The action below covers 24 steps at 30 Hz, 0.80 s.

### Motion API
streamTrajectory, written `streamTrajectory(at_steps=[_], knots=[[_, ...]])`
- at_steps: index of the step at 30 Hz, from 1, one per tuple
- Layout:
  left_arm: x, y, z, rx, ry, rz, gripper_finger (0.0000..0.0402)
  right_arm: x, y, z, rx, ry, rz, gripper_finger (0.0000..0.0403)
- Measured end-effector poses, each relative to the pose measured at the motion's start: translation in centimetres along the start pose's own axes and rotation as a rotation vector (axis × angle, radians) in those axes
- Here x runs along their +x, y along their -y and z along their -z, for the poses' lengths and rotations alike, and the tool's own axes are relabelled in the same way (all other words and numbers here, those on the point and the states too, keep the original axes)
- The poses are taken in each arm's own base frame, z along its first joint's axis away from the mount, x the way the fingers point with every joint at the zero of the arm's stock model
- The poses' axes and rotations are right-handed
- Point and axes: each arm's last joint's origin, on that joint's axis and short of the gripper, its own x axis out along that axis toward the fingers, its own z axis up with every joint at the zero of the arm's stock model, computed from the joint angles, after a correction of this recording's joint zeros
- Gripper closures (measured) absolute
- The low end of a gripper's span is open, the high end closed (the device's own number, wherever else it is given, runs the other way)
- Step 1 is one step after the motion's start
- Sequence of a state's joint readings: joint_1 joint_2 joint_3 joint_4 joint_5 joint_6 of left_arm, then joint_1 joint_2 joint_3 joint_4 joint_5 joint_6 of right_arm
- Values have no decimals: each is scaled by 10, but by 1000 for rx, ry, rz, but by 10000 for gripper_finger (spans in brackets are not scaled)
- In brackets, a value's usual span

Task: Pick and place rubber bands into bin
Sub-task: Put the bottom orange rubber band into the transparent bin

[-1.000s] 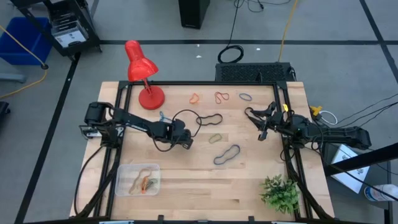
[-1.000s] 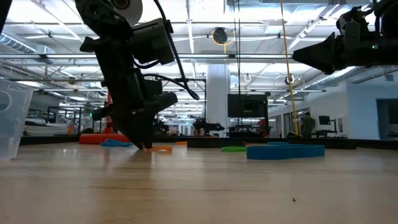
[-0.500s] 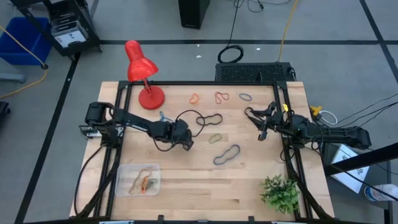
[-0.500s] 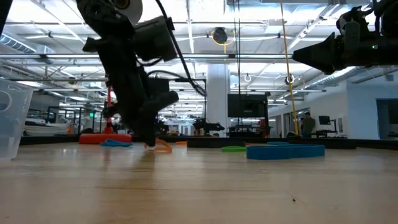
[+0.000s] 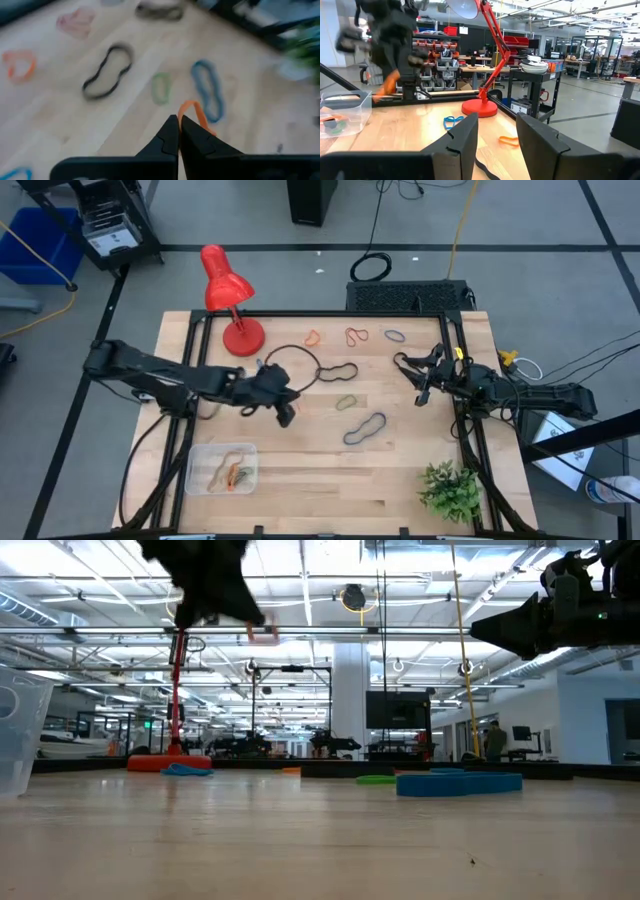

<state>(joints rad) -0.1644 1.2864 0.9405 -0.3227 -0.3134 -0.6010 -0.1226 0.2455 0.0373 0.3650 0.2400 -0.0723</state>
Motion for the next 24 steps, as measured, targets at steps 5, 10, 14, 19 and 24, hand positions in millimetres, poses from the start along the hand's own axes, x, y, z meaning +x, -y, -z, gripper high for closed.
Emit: streamTrajectory(at_steps=[5, 10, 14, 19, 24], knots=[[-32, 10, -8, 73, 103, 112, 396, 0, 0, 0, 0, 1, 0, 273], [-50, 15, -3, 120, 78, 174, 397, 0, 0, 0, 0, 1, -1, 273], [-64, 21, 6, 47, 17, 249, 396, 0, 0, 0, -2, -2, 0, 273], [-81, 29, 21, -41, -91, 328, 397, 0, 0, 0, -20, -3, 0, 273], [-92, 37, 43, -110, -316, 379, 398, 0, 0, 0, -20, -3, 0, 273]])
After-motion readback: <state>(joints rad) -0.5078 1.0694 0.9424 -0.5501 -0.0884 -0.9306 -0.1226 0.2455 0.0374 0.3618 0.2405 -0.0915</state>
